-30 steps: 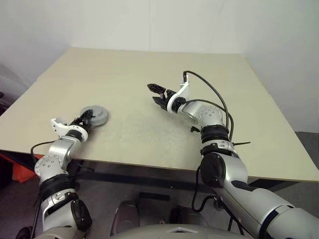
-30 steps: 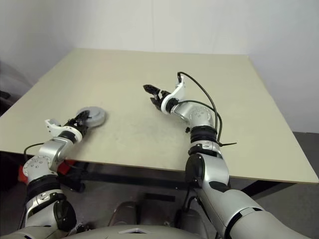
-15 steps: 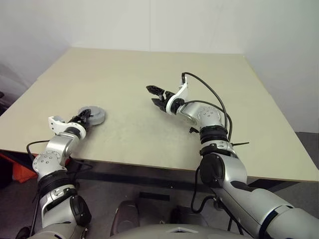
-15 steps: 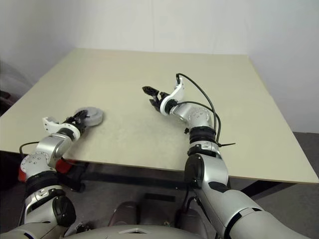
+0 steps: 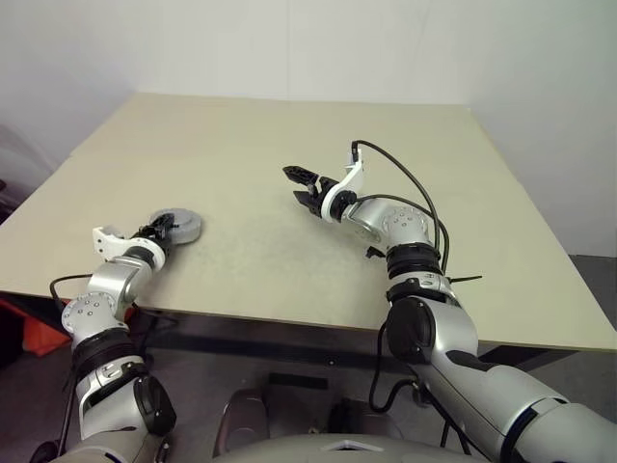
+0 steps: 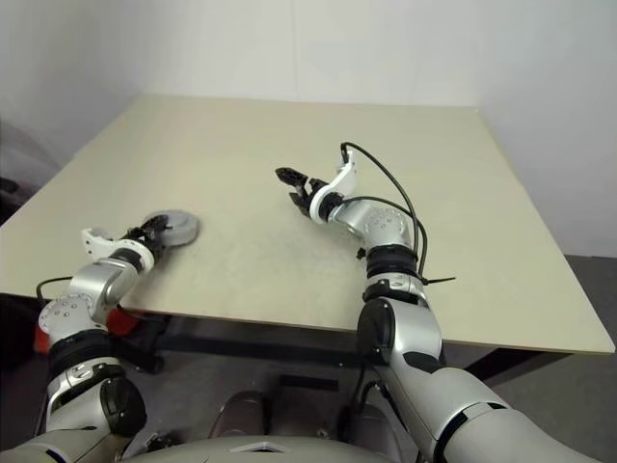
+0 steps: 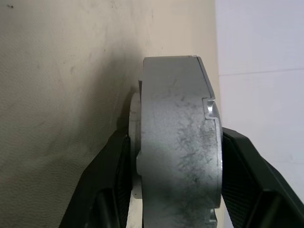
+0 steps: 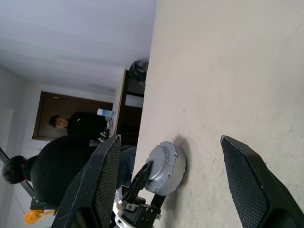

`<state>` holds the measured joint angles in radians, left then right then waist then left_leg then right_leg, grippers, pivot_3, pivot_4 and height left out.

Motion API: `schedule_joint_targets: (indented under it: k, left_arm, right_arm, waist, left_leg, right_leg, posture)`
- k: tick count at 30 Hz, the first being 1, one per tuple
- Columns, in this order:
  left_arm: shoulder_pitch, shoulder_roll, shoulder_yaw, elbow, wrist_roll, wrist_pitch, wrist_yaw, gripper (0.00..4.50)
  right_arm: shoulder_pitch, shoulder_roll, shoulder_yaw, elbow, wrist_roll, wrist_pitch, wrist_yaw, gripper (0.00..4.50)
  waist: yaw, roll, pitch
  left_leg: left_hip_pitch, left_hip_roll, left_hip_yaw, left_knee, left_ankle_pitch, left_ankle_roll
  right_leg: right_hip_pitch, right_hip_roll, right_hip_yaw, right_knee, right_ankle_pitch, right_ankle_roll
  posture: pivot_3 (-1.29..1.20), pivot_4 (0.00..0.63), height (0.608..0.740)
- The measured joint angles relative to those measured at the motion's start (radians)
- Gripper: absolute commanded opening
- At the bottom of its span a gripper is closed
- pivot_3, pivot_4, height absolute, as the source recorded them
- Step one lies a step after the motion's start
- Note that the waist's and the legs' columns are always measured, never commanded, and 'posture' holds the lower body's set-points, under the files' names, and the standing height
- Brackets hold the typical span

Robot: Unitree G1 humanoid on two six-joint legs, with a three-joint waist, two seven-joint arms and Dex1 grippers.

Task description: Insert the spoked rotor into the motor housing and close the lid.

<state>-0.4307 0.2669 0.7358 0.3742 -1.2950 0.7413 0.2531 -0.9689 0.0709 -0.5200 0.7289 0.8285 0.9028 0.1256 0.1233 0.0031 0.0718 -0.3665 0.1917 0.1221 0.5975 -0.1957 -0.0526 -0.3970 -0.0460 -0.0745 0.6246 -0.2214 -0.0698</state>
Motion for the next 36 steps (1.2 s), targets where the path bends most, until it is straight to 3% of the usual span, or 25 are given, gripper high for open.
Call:
schedule_joint_targets:
  k: [2, 13, 21, 26, 31, 36]
  left_arm:
    - [0.006, -0.002, 0.007, -0.001, -0.008, 0.003, 0.013, 3.57]
    - [0.029, -0.03, 0.045, -0.073, -0.106, 0.02, 0.173, 3.57]
    - [0.197, -0.086, 0.039, -0.279, -0.242, 0.052, 0.279, 3.57]
    - [0.29, -0.107, 0.013, -0.36, -0.305, 0.051, 0.313, 3.57]
    - [0.347, -0.086, -0.035, -0.391, -0.383, 0.063, 0.346, 3.57]
    - [0.381, 0.003, -0.13, -0.411, -0.427, 0.147, 0.293, 3.57]
  right_arm:
    - [0.0, -0.001, -0.001, 0.002, 0.0, -0.002, -0.001, 3.84]
    - [0.0, 0.0, 0.0, 0.003, 0.0, -0.005, -0.012, 3.84]
    - [0.001, 0.002, -0.001, 0.004, -0.001, -0.009, -0.02, 3.84]
    - [0.005, 0.003, -0.005, 0.013, -0.003, -0.013, -0.021, 3.84]
    - [0.005, 0.005, -0.004, 0.028, -0.006, -0.017, -0.019, 3.84]
    - [0.009, -0.001, 0.024, 0.028, -0.032, -0.032, 0.005, 3.84]
  waist:
    - [0.0, 0.0, 0.0]
    - [-0.007, 0.0, -0.001]
    - [-0.024, 0.0, -0.003]
    - [-0.028, 0.004, -0.006]
    - [-0.027, 0.006, -0.01]
    - [-0.018, 0.008, -0.012]
  left_leg:
    - [0.0, 0.0, 0.0, 0.0, 0.0, 0.0]
    - [0.002, 0.0, 0.001, 0.0, 0.0, 0.0]
    - [0.004, -0.001, 0.001, 0.0, -0.001, 0.002]
    - [0.014, -0.002, 0.004, -0.002, -0.002, 0.002]
    - [0.019, -0.003, 0.004, -0.002, -0.002, 0.003]
    - [0.02, -0.004, 0.003, -0.002, -0.002, 0.003]
  right_leg:
    - [0.0, 0.0, 0.0, 0.0, 0.0, 0.0]
    - [0.003, 0.0, 0.001, 0.0, 0.0, 0.0]
    - [0.007, 0.0, 0.002, -0.002, -0.001, 0.001]
    - [0.014, 0.0, 0.005, -0.002, -0.007, 0.002]
    - [0.018, 0.0, 0.007, -0.004, -0.007, 0.004]
    - [0.017, -0.001, 0.007, -0.004, -0.007, 0.005]
  posture:
    - [0.0, 0.0, 0.74]
    - [0.0, 0.0, 0.74]
    - [0.0, 0.0, 0.74]
    - [0.0, 0.0, 0.74]
    - [0.0, 0.0, 0.74]
    - [0.0, 0.0, 0.74]
